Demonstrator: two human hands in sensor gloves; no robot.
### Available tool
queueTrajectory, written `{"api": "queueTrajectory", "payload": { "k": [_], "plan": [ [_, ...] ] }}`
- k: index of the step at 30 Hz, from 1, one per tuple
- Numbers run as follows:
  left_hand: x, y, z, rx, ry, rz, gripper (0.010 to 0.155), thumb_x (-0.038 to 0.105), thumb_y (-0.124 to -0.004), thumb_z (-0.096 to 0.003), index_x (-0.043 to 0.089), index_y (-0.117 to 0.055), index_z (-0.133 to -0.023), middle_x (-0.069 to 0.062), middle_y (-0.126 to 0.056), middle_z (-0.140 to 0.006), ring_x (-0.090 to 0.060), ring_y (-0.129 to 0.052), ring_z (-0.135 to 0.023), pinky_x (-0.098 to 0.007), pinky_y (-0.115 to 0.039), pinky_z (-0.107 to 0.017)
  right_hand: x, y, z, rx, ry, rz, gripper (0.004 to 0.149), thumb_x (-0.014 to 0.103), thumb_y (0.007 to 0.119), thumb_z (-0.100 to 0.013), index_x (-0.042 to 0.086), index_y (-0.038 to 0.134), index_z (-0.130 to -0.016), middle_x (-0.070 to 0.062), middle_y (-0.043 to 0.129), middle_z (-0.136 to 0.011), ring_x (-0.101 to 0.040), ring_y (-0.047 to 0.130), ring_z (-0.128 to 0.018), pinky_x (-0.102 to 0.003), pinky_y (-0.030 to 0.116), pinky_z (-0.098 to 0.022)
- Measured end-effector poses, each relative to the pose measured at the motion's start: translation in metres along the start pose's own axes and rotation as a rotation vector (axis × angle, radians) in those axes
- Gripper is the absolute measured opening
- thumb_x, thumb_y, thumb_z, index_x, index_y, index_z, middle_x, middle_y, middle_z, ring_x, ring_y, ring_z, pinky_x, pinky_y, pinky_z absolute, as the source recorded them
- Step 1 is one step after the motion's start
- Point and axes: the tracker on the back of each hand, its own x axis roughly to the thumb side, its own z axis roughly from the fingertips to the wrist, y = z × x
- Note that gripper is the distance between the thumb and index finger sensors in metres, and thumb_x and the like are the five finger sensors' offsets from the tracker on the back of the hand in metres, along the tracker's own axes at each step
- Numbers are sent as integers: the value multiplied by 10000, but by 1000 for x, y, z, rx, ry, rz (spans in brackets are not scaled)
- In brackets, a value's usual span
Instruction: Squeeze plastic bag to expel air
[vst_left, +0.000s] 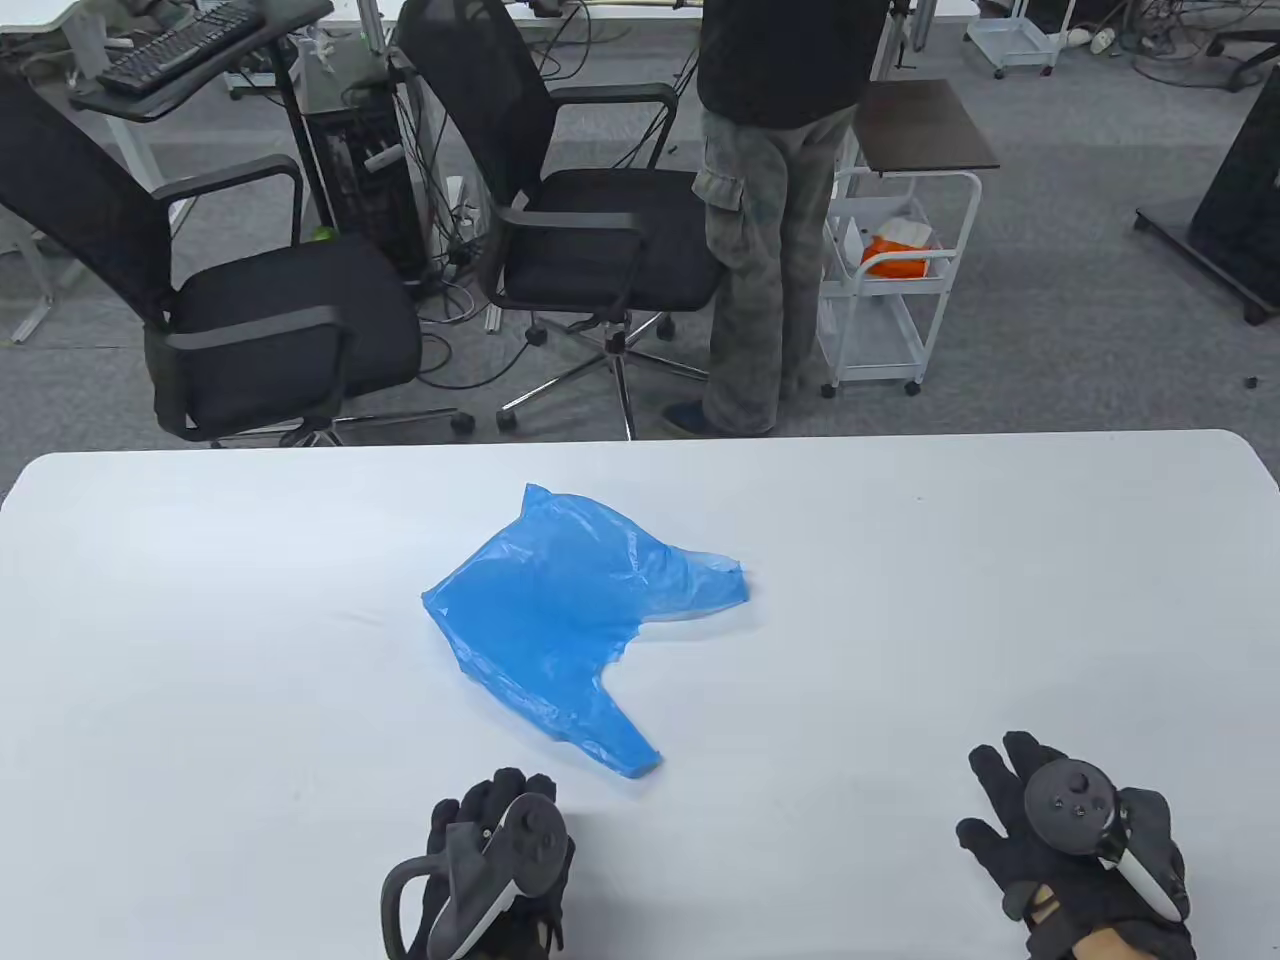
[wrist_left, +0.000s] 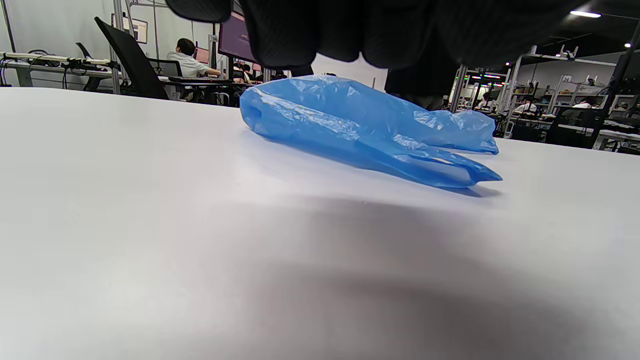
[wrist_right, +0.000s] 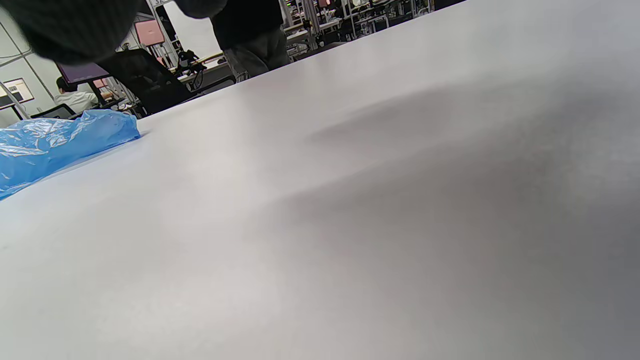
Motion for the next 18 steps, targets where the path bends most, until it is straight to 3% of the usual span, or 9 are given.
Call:
{"api": "queueTrajectory", "payload": {
  "k": [12,18],
  "plan": [
    [6,0,1,-20,-13,-45,575,450,-730,-385,326,-616,-935,29,-547,-1032,-288,-628,-999,-562,-465,-768,1,0,0,20,-35,-29,717,588,670,-387,478,302,-992,69,109,-1141,-279,142,-1101,-569,193,-792],
    [22,28,-15,90,13,-401,498,440,-791,-368,420,-657,-847,130,-594,-980,-204,-680,-981,-507,-511,-792,5,-3,1,24,-75,-75,716,586,671,-389,479,299,-992,68,113,-1142,-279,140,-1101,-569,190,-793]
  ]
}}
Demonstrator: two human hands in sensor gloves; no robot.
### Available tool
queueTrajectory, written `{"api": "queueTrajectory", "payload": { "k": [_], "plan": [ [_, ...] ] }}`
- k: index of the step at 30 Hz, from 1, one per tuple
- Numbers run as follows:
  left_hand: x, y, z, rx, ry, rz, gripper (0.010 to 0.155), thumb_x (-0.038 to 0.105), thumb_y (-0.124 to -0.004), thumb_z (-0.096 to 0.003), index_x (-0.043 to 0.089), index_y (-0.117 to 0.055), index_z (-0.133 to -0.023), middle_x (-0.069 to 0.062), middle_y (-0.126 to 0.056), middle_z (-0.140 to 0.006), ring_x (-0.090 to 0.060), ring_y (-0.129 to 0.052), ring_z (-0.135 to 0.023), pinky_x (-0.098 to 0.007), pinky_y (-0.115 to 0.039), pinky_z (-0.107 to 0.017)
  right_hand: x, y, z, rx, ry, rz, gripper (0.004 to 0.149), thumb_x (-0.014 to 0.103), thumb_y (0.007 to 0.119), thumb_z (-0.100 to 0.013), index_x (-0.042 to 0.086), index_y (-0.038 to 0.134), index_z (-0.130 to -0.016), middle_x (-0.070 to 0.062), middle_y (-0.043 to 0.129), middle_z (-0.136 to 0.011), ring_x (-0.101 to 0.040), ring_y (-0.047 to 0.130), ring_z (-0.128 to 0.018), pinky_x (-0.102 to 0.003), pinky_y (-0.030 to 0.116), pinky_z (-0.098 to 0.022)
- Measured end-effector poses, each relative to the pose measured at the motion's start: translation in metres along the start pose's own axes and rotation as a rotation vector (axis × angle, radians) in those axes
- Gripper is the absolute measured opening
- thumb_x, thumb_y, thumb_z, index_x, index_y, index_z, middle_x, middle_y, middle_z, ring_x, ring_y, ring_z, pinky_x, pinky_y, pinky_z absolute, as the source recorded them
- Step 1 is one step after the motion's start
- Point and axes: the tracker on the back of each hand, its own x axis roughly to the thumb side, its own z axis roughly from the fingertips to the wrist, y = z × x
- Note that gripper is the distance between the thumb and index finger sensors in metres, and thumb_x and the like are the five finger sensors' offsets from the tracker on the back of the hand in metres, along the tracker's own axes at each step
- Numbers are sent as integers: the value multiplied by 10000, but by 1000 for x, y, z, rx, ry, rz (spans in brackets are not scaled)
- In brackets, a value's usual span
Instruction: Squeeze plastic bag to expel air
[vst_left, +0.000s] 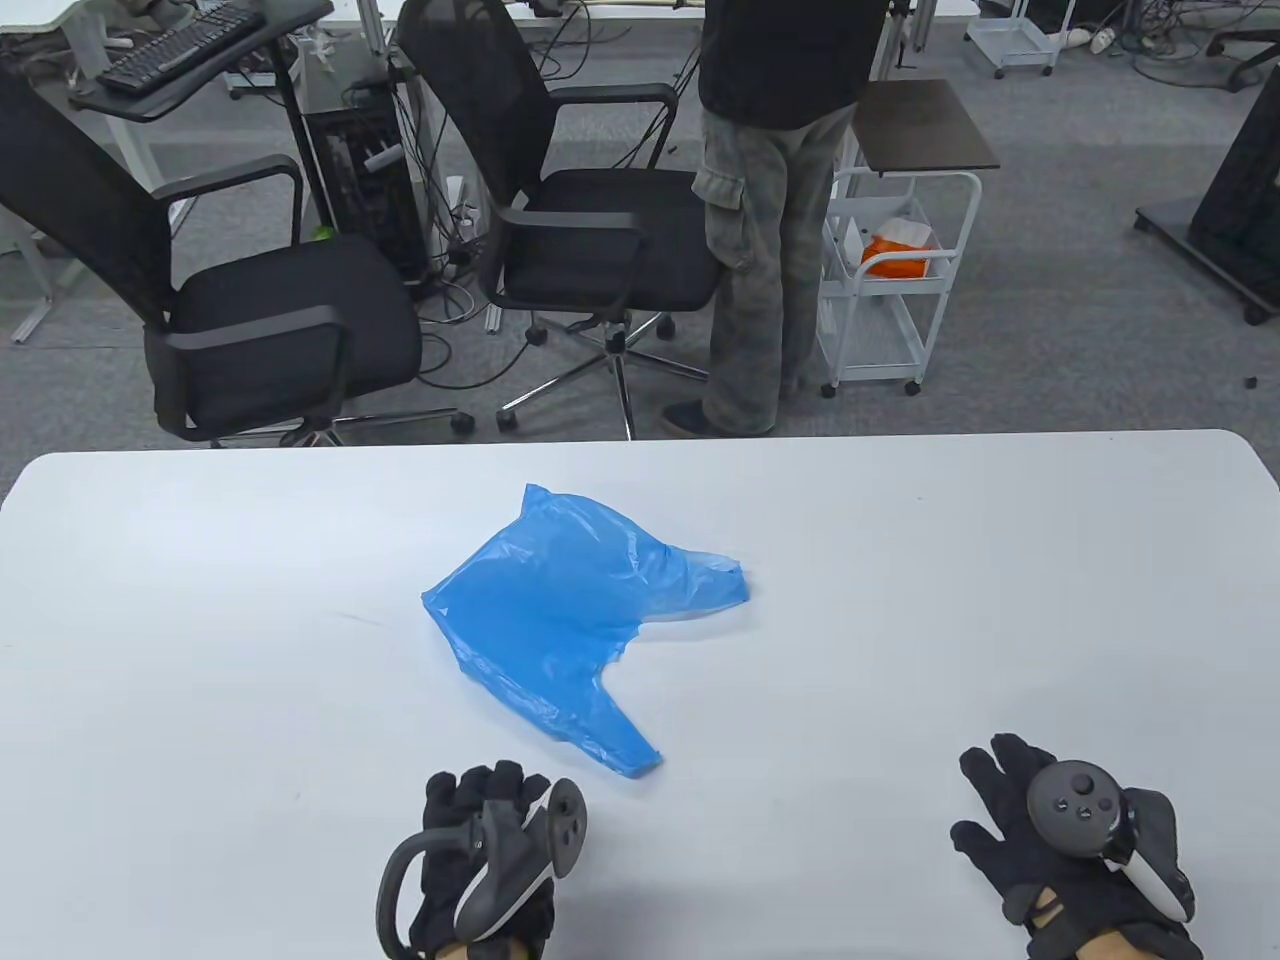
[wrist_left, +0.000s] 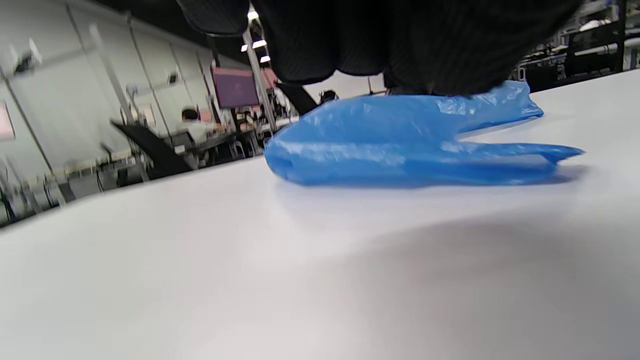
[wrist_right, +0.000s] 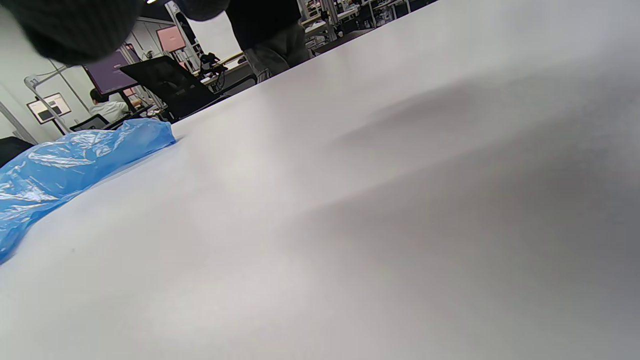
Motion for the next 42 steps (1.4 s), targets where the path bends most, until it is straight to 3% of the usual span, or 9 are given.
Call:
{"api": "queueTrajectory", "payload": {
  "k": [3,6,11,17,22,29,32,35,42],
  "plan": [
    [-1,17,-26,28,3,-98,547,474,-821,-348,438,-621,-856,145,-548,-995,-185,-642,-1001,-497,-500,-800,2,-1,2,6,-26,-10,717,587,670,-389,478,300,-993,68,116,-1142,-281,142,-1102,-570,191,-793],
    [-1,20,-57,20,4,-177,616,499,-844,-331,450,-563,-877,153,-485,-1012,-181,-599,-1017,-491,-482,-806,2,-3,5,1,-45,-25,717,588,670,-389,478,299,-993,65,119,-1143,-282,147,-1101,-570,195,-792],
    [-1,-5,-108,-114,11,-305,726,530,-873,-298,500,-463,-897,160,-370,-1038,-191,-520,-1040,-495,-441,-814,1,-5,6,-3,-51,-50,715,588,671,-389,475,305,-993,60,131,-1144,-285,158,-1101,-571,200,-791],
    [-3,-30,-141,-133,17,-342,710,532,-877,-296,540,-467,-875,161,-347,-1042,-199,-487,-1054,-501,-423,-817,3,-3,3,39,-53,-67,716,586,671,-391,473,303,-995,58,132,-1146,-287,157,-1102,-572,196,-792],
    [-2,-33,-149,-91,22,-265,381,475,-771,-363,489,-741,-742,160,-460,-1016,-186,-522,-1040,-497,-423,-815,5,-3,0,55,-52,-75,717,588,669,-392,475,300,-996,57,135,-1148,-288,160,-1104,-576,190,-791],
    [5,-18,-149,-85,-30,-231,380,454,-780,-361,386,-794,-735,177,-522,-991,-174,-532,-1044,-515,-403,-821,4,-3,1,58,-52,-95,718,588,669,-393,473,297,-996,56,138,-1148,-290,164,-1104,-575,192,-791],
    [3,-17,-147,-116,-53,-234,396,439,-801,-362,396,-769,-754,173,-467,-1021,-181,-488,-1064,-538,-362,-825,2,-3,4,57,-55,-102,720,588,670,-392,471,298,-997,52,140,-1148,-292,169,-1103,-576,197,-790],
    [2,-25,-148,-207,-60,-303,737,441,-872,-332,493,-461,-942,156,-275,-1078,-225,-349,-1108,-581,-292,-819,2,-3,3,57,-56,-105,719,588,670,-393,470,299,-997,52,142,-1147,-293,173,-1103,-575,199,-790],
    [13,-39,-151,-147,-62,-350,444,492,-864,-316,534,-756,-744,175,-361,-1069,-221,-360,-1105,-575,-292,-814,3,-4,2,62,-52,-101,717,589,669,-393,469,301,-997,52,144,-1148,-293,174,-1103,-576,199,-790]
  ]
}}
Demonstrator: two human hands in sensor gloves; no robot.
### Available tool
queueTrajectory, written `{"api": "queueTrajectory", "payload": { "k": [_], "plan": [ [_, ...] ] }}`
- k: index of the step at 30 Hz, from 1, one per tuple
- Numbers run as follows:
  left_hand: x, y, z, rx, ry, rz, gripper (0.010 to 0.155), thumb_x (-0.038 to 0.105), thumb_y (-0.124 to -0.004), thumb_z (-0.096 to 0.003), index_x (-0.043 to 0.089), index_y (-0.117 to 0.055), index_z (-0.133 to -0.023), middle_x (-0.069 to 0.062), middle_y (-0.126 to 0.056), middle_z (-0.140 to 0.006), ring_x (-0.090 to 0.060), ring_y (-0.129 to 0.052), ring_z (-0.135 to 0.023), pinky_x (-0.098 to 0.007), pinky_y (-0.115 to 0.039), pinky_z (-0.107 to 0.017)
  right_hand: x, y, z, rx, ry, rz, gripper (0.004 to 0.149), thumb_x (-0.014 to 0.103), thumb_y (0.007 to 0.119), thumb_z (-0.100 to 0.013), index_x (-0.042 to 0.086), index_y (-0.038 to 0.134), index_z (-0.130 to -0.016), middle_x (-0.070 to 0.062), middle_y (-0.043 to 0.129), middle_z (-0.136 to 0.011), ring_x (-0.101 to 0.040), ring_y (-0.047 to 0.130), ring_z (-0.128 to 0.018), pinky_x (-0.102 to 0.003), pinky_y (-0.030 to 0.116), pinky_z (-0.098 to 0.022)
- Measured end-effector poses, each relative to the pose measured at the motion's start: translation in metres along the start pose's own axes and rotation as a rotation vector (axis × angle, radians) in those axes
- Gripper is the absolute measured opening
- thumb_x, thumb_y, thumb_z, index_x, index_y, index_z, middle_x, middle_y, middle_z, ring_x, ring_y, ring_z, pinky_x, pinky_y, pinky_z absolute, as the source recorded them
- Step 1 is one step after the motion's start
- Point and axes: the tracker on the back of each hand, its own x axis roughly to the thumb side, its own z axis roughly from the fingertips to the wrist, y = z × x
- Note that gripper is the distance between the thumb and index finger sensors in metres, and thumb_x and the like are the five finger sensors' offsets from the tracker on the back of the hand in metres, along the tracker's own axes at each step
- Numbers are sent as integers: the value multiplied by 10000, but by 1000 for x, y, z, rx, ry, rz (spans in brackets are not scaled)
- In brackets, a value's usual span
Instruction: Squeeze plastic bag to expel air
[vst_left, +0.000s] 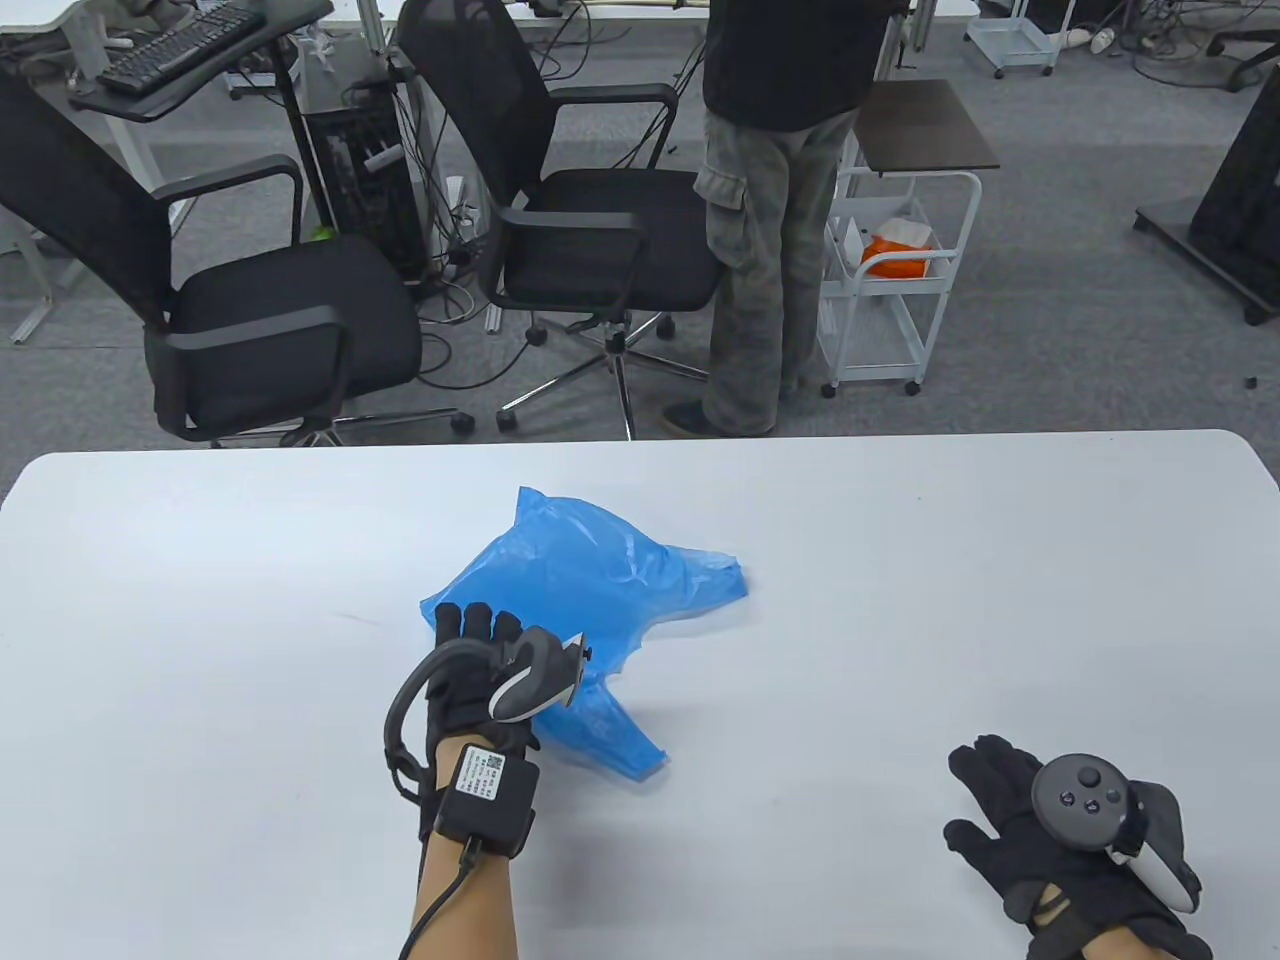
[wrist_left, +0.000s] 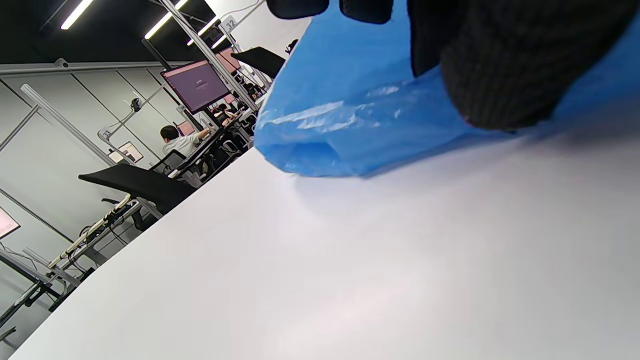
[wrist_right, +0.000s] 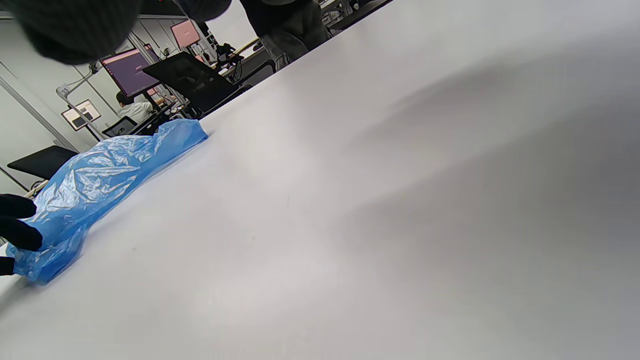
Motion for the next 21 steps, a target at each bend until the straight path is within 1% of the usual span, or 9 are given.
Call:
{"api": "queueTrajectory", "payload": {
  "k": [1,5,8,10,13,15,17,19,21],
  "plan": [
    [3,0,-1,23,7,-4,366,484,-852,-322,525,-804,-683,184,-388,-1062,-215,-372,-1102,-575,-293,-811,0,-1,0,-2,2,-6,718,588,669,-393,469,300,-997,53,144,-1147,-294,175,-1102,-575,199,-790],
    [1,9,2,29,-5,45,364,471,-852,-324,458,-836,-688,190,-408,-1056,-209,-366,-1105,-583,-277,-811,-1,-2,-1,-6,3,-15,718,588,669,-393,468,301,-997,52,145,-1148,-294,176,-1102,-575,201,-790],
    [-9,28,6,72,17,128,373,471,-851,-328,418,-843,-696,178,-418,-1058,-215,-366,-1107,-593,-271,-809,-1,-2,-1,-6,-1,-24,717,588,669,-394,467,303,-998,52,147,-1148,-295,177,-1102,-576,201,-789],
    [-20,48,12,124,48,227,384,467,-847,-335,376,-838,-709,156,-421,-1059,-219,-364,-1107,-592,-269,-810,-1,-2,-1,-7,-4,-28,718,590,668,-393,467,303,-998,52,148,-1148,-293,178,-1102,-576,201,-789],
    [-38,89,26,218,107,353,390,472,-847,-333,347,-857,-702,139,-452,-1057,-232,-385,-1104,-600,-281,-805,-2,-3,-1,-4,-9,-46,717,590,668,-394,467,302,-998,50,148,-1148,-294,177,-1102,-576,202,-789],
    [-43,115,39,254,107,447,389,474,-854,-329,340,-876,-692,129,-481,-1054,-246,-412,-1100,-614,-292,-796,-3,-4,0,-10,-11,-61,717,591,667,-394,467,301,-998,49,149,-1148,-295,178,-1102,-575,203,-789],
    [-37,137,57,333,96,484,388,465,-866,-323,325,-892,-684,122,-507,-1049,-254,-434,-1096,-623,-293,-791,-4,-6,1,-17,-12,-79,718,590,667,-393,466,302,-999,50,150,-1149,-296,179,-1101,-576,204,-789],
    [-18,154,80,396,62,395,390,472,-863,-325,330,-890,-687,123,-507,-1049,-251,-441,-1095,-617,-299,-794,-6,-8,2,-24,-16,-100,718,590,668,-394,465,303,-999,47,153,-1149,-296,181,-1101,-576,206,-788],
    [5,161,99,443,22,330,391,478,-864,-321,335,-892,-684,127,-518,-1047,-251,-454,-1094,-617,-308,-793,-7,-10,3,-30,-20,-120,717,591,667,-394,464,304,-999,46,154,-1149,-299,182,-1101,-577,207,-788]
  ]
}}
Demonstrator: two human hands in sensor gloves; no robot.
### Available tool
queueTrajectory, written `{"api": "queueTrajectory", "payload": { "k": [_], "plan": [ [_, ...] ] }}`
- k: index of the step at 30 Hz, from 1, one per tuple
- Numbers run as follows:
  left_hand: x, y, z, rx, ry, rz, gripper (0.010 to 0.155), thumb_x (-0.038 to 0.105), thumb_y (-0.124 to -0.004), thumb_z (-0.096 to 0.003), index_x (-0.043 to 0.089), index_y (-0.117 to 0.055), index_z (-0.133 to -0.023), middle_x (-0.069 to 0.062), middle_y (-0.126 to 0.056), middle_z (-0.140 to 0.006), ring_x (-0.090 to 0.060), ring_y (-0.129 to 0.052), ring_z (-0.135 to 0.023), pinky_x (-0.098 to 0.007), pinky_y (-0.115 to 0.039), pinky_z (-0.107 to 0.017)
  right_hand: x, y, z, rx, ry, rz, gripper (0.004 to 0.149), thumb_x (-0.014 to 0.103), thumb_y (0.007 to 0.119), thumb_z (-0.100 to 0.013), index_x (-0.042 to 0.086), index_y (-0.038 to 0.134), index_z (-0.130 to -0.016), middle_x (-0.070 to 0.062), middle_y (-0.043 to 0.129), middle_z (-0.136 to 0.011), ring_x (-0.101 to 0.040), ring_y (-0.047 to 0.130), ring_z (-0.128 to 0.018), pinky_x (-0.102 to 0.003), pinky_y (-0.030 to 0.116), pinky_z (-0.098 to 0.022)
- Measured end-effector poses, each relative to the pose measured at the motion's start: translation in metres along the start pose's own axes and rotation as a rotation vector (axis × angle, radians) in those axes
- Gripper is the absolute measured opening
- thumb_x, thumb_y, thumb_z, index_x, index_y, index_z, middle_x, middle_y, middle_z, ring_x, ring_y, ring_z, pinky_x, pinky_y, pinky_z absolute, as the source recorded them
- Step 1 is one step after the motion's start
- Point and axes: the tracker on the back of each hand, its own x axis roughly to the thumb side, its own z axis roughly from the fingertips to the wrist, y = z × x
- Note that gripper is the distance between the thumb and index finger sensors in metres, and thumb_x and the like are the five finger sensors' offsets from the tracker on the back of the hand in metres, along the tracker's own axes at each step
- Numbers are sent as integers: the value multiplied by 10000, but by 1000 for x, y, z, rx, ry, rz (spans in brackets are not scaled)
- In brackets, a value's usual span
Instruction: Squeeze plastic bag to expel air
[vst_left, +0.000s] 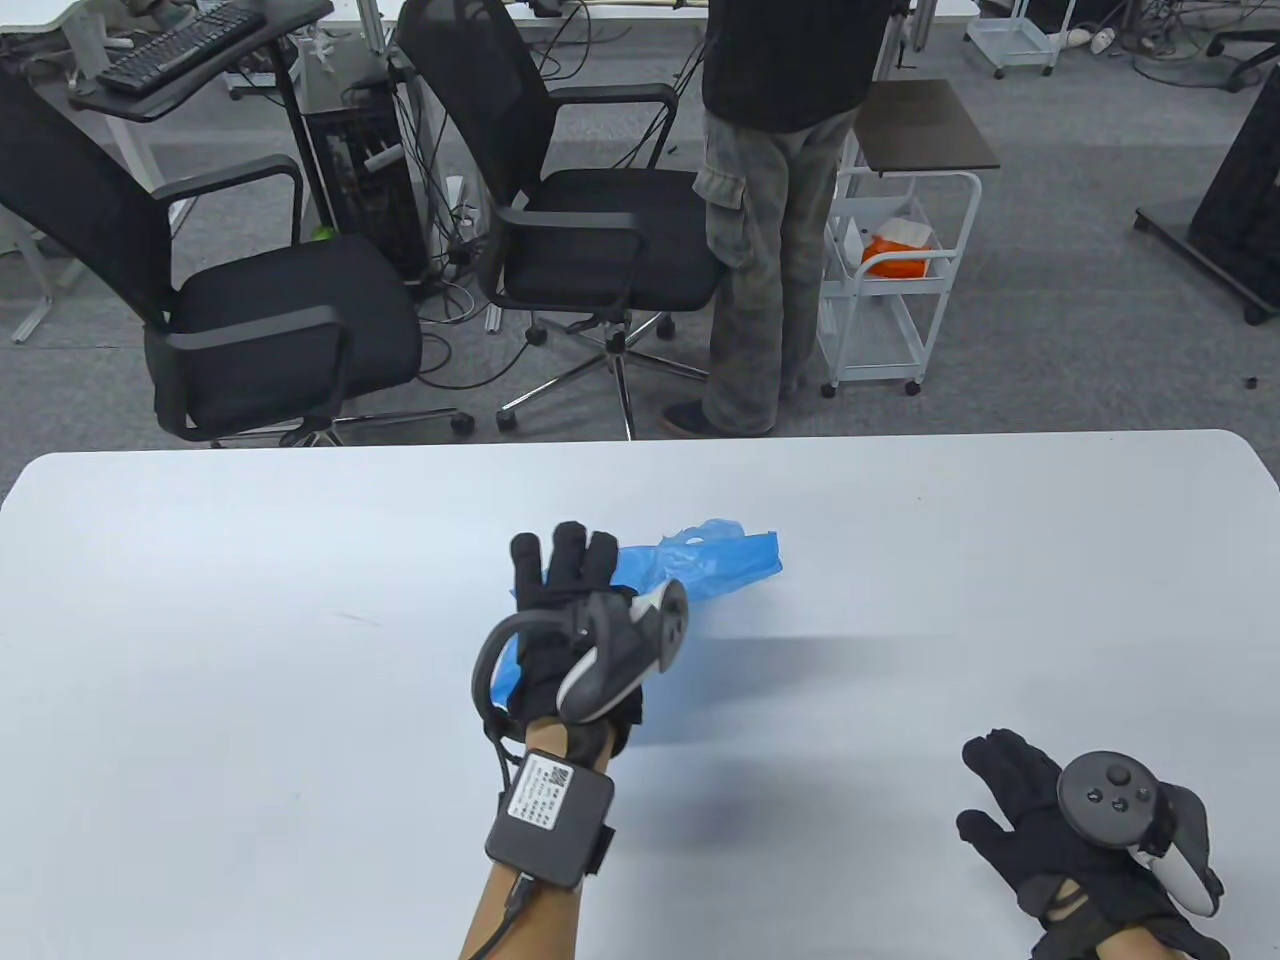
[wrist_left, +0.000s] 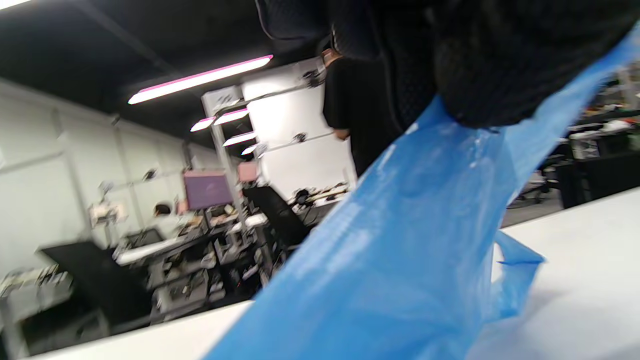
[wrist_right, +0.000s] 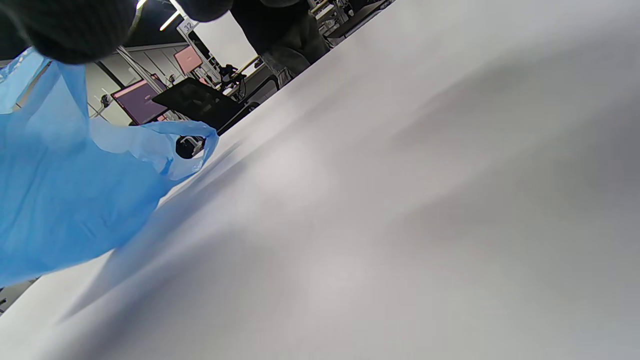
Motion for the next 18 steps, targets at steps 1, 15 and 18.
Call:
{"api": "queueTrajectory", "payload": {
  "k": [1,15,18],
  "plan": [
    [16,0,11,5,-46,-21,391,480,-861,-324,336,-890,-687,129,-517,-1047,-246,-452,-1095,-613,-306,-796,0,-1,1,-5,-4,-13,718,590,667,-394,463,303,-1000,45,155,-1149,-299,183,-1101,-577,208,-788],
    [131,-50,89,-219,-397,-30,497,536,-831,-303,307,-876,-743,117,-570,-1032,-239,-556,-1069,-599,-359,-798,-11,-13,9,-65,2,-112,716,588,670,-394,450,317,-1002,31,192,-1146,-310,202,-1096,-580,223,-784],
    [112,-41,88,-288,-396,97,656,568,-763,-322,312,-698,-922,87,-497,-1067,-248,-561,-1065,-559,-432,-803,-9,-11,9,-50,-6,-101,717,588,670,-394,448,318,-1003,30,193,-1146,-309,201,-1096,-579,224,-784]
  ]
}}
